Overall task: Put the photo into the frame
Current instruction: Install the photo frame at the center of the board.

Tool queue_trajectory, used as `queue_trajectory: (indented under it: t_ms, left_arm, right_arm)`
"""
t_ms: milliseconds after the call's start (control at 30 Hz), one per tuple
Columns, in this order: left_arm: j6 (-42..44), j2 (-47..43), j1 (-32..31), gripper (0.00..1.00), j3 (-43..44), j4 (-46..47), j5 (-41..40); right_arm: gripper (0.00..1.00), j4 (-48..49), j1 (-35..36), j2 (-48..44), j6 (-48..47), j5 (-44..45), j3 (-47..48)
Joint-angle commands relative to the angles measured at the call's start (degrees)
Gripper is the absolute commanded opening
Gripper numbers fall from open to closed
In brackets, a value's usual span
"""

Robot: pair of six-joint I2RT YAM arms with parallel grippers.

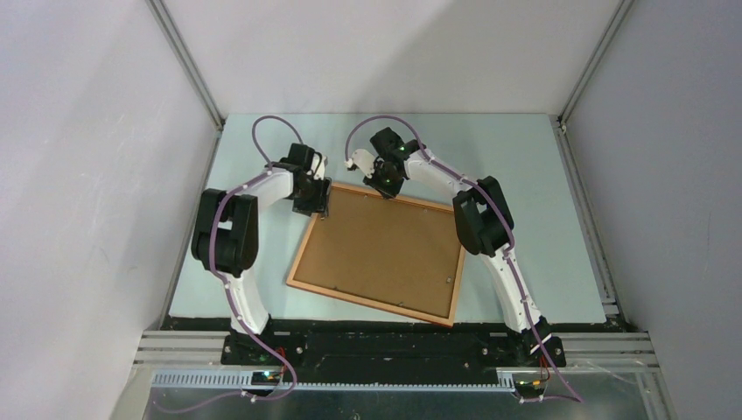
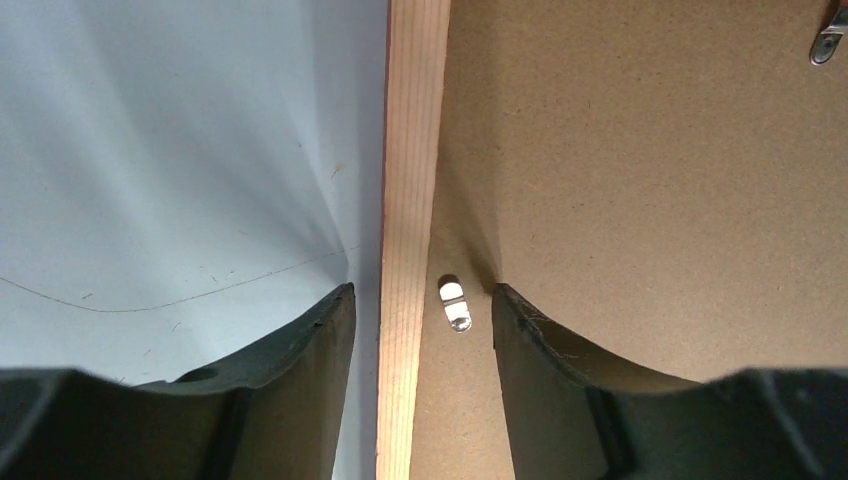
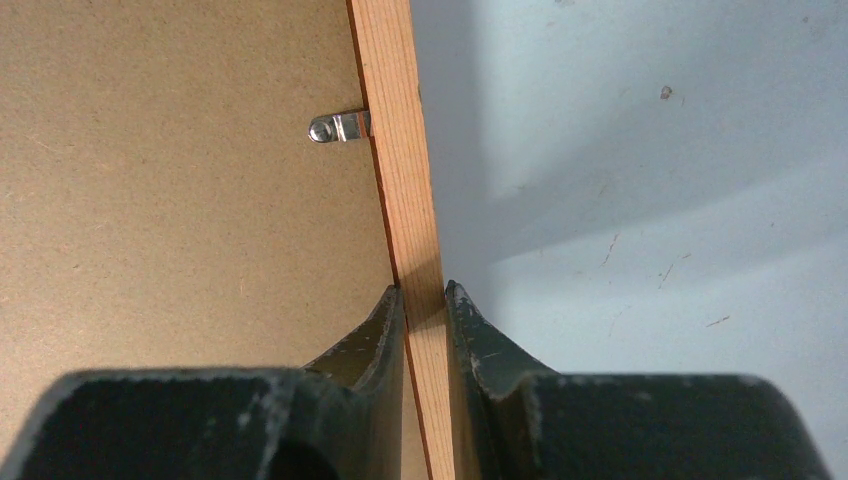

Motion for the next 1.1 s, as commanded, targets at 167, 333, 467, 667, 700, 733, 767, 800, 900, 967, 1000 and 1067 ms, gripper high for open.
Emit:
queue_trajectory:
  t_ms: [167,333,467,667,700,733,767,800,900,967,1000,1067]
  left_arm:
    - [0.16,-2.21,0.56,0.59,-1.29,-0.49,-2.12]
    - [-0.08,-2.48,1.72,0.57,-1.43,-0.48,-0.4]
    - [-0.1,-2.84,2.8,0.54,-1.6,-0.5,0.97]
    - [-0.11,-2.89,3.82,0.53,-1.81,-0.48,2.02]
    - [-0.1,-2.86,3.84,0.53,-1.75,-0.5,2.16]
    - [-0.17,-2.83,3.86,0.52,-1.68,-0.52,2.23]
    - [-0.14,-2.83,3.76,0.52,-1.63,-0.48,2.35]
    - [-0.11,-2.82,3.82,0.51,-1.62,-0.49,2.42]
    - [-0.04,-2.89,3.86,0.5,-1.76,-0.46,2.43]
    - [0.03,-2.91,3.85,0.49,-1.85,-0.52,2.73]
    - [0.06,-2.95,3.87,0.49,-1.89,-0.46,2.78]
    - [0.18,-2.97,3.88,0.47,-2.01,-0.47,2.94]
  right_arm:
    - [0.2,0.71,0.88,-1.4,1.32,0.31,-0.53]
    - [0.2,0.66,1.01,-1.16,1.19,0.48,-0.62]
    - [0.2,0.66,1.11,-0.98,1.12,0.53,-0.66]
    - [0.2,0.57,1.5,-0.56,0.96,0.75,-0.75]
    - [0.2,0.57,1.58,-0.44,0.95,0.83,-0.75]
    - [0.2,0.59,1.69,-0.4,0.87,0.86,-0.75]
    - [0.2,0.58,1.77,-0.31,0.86,1.1,-0.75]
    - [0.2,0.57,1.87,-0.29,0.79,1.21,-0.75]
    - [0.2,0.69,2.07,-0.16,0.67,1.61,-0.83]
    - [0.2,0.73,2.11,-0.11,0.65,1.69,-0.91]
    - [0.2,0.67,2.07,-0.15,0.66,1.72,-0.92]
    - [0.2,0.7,2.06,-0.12,0.67,1.76,-0.92]
